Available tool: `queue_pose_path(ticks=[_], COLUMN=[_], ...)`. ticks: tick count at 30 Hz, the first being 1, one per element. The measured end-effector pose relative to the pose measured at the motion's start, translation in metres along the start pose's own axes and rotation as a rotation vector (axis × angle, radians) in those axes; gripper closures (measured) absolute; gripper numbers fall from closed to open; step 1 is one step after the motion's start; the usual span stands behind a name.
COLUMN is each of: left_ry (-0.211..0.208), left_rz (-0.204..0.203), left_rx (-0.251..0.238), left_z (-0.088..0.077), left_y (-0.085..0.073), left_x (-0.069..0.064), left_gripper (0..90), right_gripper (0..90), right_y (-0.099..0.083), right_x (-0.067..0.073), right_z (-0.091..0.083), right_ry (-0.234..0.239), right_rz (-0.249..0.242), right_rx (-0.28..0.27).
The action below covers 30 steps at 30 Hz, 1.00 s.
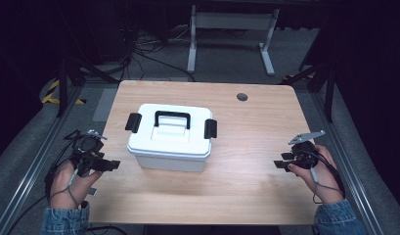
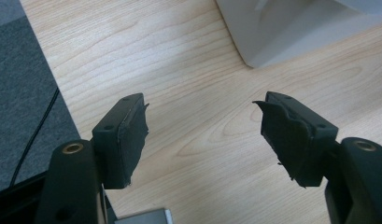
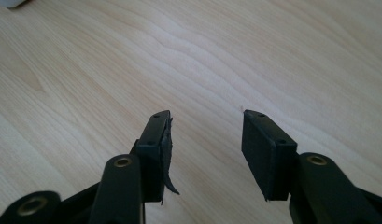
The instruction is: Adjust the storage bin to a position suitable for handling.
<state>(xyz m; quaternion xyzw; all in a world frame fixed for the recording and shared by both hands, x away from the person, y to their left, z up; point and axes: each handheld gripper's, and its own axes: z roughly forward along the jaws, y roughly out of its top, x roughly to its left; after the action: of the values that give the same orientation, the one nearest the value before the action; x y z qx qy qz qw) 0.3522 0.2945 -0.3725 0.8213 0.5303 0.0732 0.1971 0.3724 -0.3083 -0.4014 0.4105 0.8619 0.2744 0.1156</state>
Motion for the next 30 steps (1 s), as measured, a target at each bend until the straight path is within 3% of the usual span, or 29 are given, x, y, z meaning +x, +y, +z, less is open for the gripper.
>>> queue_pose_path(ticks=[1,13,16,22,30], left_ry=[-0.005,0.001,-0.015,-0.024,-0.026], left_rz=[-0.005,-0.003,-0.001,0.005,0.005], left_rx=[-0.003,-0.019,-0.018,-0.026,-0.024], left_z=[-0.001,-0.006,-0.005,-0.006,-0.006], left_y=[0.001,-0.002,-0.001,0.001,0.003], left_x=[0.001,0.001,0.0,0.0,0.0], left_gripper=[31.9,32.7,32.9,33.2,33.1], right_gripper=[53.3,51.0,50.3,50.8,50.6], right_y=[0.002,0.025,0.033,0.053,0.085], right_x=[0.001,0.01,0.015,0.025,0.041], right_z=[0.0,-0.009,-0.012,-0.021,-0.028], right_ry=[0.01,0.031,0.047,0.08,0.115], right_rz=[-0.024,-0.081,-0.086,-0.114,-0.18], right_rx=[-0.019,-0.039,-0.046,-0.101,-0.114])
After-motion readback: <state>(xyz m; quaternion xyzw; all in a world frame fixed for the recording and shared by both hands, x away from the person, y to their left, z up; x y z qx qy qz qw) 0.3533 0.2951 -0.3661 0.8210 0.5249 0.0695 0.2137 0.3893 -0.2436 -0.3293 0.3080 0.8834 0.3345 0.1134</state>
